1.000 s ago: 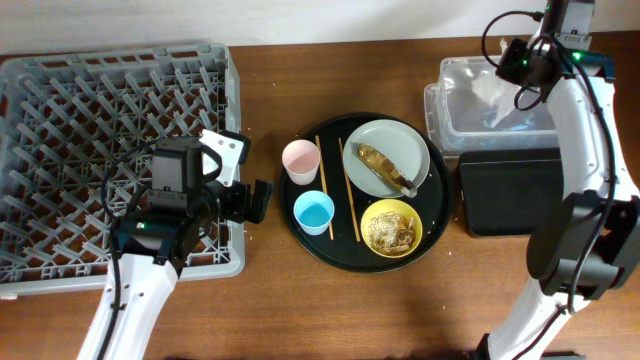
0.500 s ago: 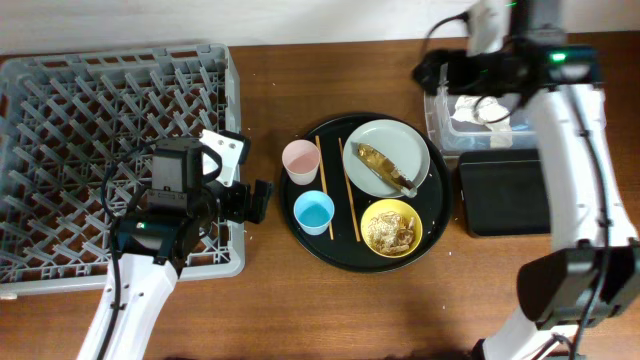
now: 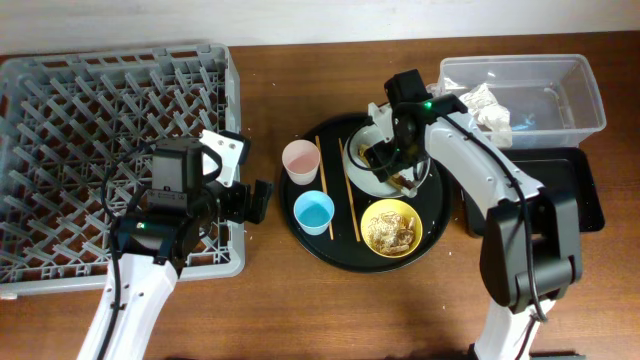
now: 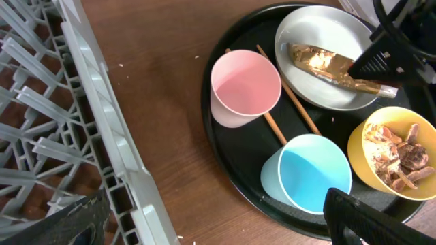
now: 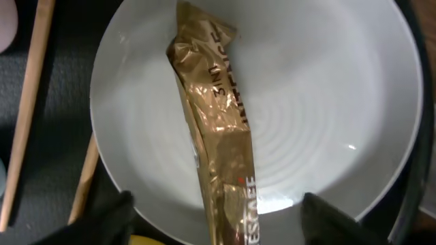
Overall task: Sort waste into correct bins and load items into the dishwasher rack
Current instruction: 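Grasp the gold coffee wrapper on the plate with the right gripper, then carry the wrapper to the clear bin and release it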
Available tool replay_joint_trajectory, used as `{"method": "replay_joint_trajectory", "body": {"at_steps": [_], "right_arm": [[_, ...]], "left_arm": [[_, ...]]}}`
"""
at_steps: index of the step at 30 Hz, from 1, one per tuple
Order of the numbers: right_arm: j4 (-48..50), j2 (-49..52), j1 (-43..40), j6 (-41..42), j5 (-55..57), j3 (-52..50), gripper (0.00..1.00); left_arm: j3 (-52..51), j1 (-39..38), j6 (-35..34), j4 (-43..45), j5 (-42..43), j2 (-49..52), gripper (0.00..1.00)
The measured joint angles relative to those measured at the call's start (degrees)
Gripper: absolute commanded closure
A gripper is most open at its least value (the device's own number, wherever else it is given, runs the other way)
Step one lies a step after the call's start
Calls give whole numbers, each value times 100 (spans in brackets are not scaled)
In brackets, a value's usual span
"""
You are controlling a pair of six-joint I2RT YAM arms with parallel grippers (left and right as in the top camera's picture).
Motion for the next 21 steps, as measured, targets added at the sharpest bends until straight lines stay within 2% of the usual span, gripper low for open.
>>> {"method": "replay_joint_trajectory", "body": {"at_steps": [3, 6, 7, 8, 10, 11, 14, 16, 19, 21], "right_arm": [[114, 107, -57, -22, -107, -83, 34], [234, 245, -57, -26, -153, -310, 35], [254, 345, -57, -22, -153, -378, 39], [321, 426, -57, 17, -151, -402, 59], [382, 452, -57, 90, -153, -404, 93], [409, 452, -57, 155, -155, -404, 96], [341, 452, -57, 243, -155, -404, 96], [-33, 455, -57, 389, -155, -254, 96], [-789, 413, -70, 584, -146, 726, 96], [-1215, 299, -162, 1038, 2, 1786, 96]], "left_arm": [[0, 0, 0, -24, 0, 0, 0], [0, 0, 0, -26, 0, 0, 0], [0, 0, 0, -24, 0, 0, 0], [0, 0, 0, -24, 0, 0, 0], [0, 0, 0, -26, 0, 2, 0], [0, 0, 0, -24, 0, 0, 0], [0, 0, 0, -26, 0, 2, 0], [0, 0, 0, -24, 0, 2, 0], [0, 0, 0, -39, 2, 7, 0], [0, 0, 0, -44, 2, 7, 0]]}}
